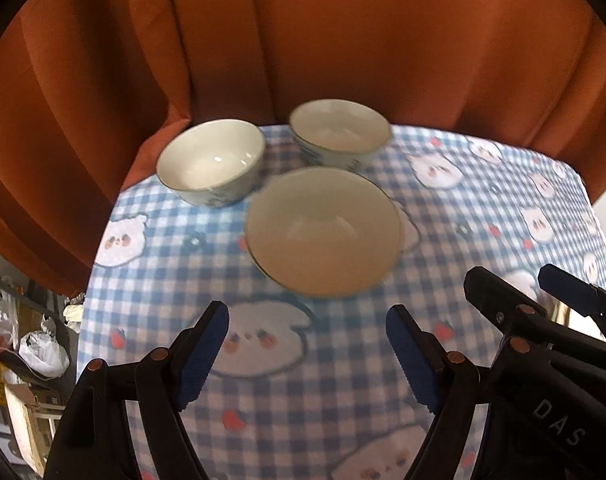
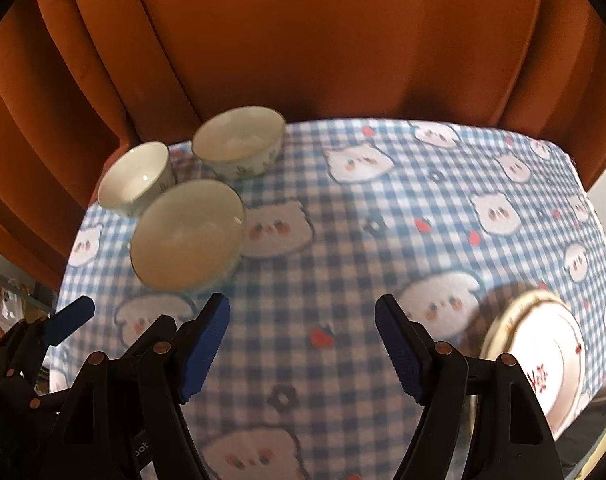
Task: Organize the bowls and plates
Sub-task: 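Move the right gripper toward the white green-rimmed bowls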
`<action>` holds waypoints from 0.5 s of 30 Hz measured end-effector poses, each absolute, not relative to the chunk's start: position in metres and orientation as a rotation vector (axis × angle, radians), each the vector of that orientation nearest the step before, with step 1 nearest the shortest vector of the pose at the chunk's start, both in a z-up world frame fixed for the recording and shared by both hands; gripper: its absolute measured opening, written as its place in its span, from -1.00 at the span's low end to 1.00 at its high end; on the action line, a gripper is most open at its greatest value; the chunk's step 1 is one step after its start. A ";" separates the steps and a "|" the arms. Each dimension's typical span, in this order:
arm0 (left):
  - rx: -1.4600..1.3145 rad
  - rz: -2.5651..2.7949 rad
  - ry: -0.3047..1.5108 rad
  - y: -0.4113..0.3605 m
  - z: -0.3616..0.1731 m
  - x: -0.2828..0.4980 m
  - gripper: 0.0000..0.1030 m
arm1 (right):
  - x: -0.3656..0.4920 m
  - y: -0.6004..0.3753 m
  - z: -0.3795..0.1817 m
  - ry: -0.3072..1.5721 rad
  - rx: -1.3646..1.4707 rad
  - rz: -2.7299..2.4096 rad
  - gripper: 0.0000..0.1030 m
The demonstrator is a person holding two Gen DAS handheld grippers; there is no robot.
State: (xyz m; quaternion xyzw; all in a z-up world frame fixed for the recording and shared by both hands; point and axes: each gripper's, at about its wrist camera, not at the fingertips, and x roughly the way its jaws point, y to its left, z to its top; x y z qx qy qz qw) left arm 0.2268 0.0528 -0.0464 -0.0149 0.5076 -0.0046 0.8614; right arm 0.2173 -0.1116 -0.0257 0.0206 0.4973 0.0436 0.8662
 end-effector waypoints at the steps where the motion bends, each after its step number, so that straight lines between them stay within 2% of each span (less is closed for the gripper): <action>1: -0.034 -0.002 1.063 0.056 -0.046 0.231 0.60 | 0.223 -0.108 -0.026 1.040 0.045 0.096 0.55; 12: -0.053 0.067 1.079 0.082 -0.073 0.289 0.60 | 0.292 -0.076 -0.048 1.047 0.071 0.143 0.57; 15: -0.055 0.079 1.087 0.085 -0.084 0.301 0.50 | 0.304 -0.072 -0.057 1.048 0.069 0.130 0.56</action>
